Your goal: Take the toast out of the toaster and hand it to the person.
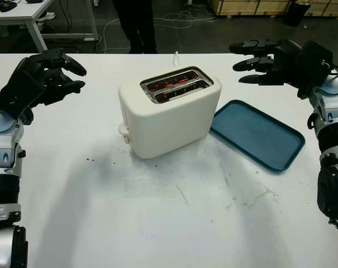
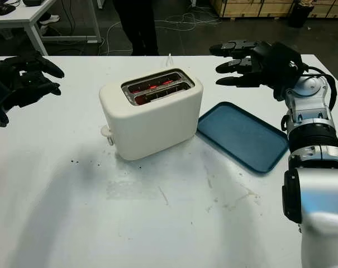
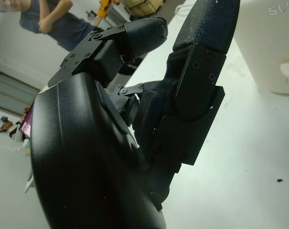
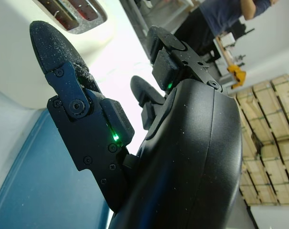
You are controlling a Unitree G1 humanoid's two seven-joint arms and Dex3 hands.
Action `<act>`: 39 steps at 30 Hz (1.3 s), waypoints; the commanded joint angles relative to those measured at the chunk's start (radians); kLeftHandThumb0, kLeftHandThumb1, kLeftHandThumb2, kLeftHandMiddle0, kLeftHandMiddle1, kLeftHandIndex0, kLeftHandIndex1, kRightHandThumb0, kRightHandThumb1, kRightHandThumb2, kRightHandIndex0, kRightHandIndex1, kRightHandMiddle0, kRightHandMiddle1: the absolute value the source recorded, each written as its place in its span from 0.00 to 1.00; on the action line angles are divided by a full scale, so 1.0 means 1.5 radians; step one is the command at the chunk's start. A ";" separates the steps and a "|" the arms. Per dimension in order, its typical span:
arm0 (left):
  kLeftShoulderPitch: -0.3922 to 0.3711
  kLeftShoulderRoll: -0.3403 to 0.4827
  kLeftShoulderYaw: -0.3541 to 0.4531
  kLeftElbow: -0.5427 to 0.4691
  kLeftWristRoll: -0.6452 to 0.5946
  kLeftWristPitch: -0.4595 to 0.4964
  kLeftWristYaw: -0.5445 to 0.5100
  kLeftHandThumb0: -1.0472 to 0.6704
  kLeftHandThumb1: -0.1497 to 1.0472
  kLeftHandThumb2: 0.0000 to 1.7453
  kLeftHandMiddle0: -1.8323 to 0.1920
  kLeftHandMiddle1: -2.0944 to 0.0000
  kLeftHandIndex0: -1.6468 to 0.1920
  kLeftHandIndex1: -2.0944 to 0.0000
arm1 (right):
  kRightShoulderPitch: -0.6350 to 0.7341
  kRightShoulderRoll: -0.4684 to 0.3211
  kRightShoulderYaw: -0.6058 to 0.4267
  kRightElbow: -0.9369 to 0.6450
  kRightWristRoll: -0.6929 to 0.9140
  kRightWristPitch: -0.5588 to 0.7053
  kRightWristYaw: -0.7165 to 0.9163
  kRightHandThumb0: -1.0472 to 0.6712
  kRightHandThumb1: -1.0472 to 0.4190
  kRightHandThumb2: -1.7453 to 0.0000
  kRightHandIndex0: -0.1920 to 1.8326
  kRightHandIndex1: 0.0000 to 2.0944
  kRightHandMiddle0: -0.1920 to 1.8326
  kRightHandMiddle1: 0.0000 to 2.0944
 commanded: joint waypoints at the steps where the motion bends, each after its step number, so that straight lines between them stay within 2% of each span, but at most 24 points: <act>1: -0.008 -0.005 0.004 -0.002 -0.010 -0.003 -0.004 0.00 0.84 0.00 0.58 0.38 0.57 0.44 | 0.002 -0.003 -0.002 -0.002 0.001 -0.018 0.004 0.15 0.22 1.00 0.27 0.27 0.35 0.00; 8: -0.005 -0.001 0.001 -0.002 -0.010 -0.004 0.000 0.00 0.85 0.00 0.59 0.37 0.57 0.44 | 0.003 -0.001 -0.005 0.000 0.004 -0.021 0.008 0.16 0.21 1.00 0.27 0.27 0.34 0.00; 15: -0.006 0.000 0.000 0.002 -0.007 -0.009 0.001 0.00 0.86 0.00 0.59 0.37 0.58 0.43 | 0.008 -0.009 -0.005 -0.012 -0.004 0.002 -0.020 0.13 0.22 1.00 0.28 0.27 0.35 0.00; 39: -0.003 0.001 -0.002 -0.001 -0.001 -0.009 0.005 0.00 0.86 0.00 0.60 0.36 0.58 0.43 | 0.003 -0.004 -0.001 0.002 -0.001 -0.010 -0.007 0.13 0.22 1.00 0.29 0.24 0.36 0.00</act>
